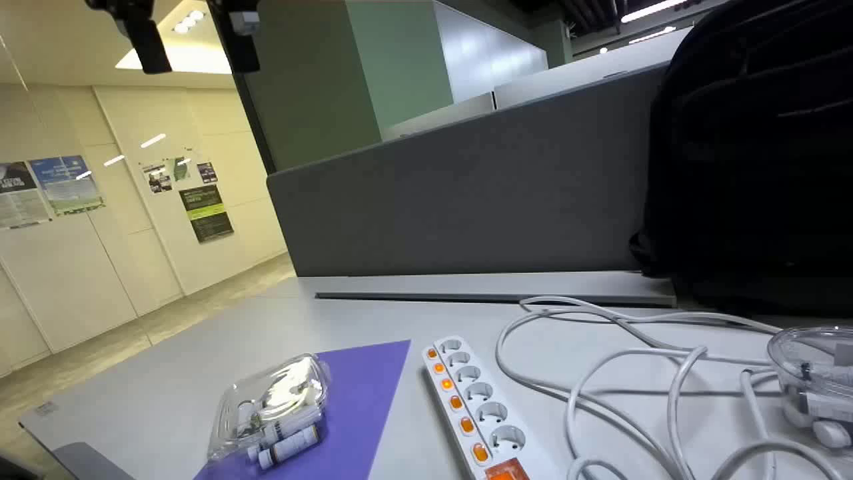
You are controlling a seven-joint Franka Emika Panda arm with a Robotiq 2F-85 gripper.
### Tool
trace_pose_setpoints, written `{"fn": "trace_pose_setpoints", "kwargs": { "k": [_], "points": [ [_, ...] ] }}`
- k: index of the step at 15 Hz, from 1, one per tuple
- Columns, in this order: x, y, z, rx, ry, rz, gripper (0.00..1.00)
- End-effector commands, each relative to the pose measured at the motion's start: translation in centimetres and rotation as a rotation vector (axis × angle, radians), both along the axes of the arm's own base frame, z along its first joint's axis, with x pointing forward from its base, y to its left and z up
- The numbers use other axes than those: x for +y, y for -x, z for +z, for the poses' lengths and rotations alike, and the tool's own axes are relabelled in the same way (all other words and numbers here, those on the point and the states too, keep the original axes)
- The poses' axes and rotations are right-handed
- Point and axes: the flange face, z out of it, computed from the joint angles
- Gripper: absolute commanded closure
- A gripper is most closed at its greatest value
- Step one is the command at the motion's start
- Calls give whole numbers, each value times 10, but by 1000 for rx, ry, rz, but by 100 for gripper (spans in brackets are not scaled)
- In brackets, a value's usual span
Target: Turn off the second switch from the left
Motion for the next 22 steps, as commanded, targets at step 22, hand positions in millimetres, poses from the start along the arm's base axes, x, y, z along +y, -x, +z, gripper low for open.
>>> {"fn": "trace_pose_setpoints", "kwargs": {
  "k": [22],
  "points": [
    [4,-54,-48,-91,105,-88,0]
  ]
}}
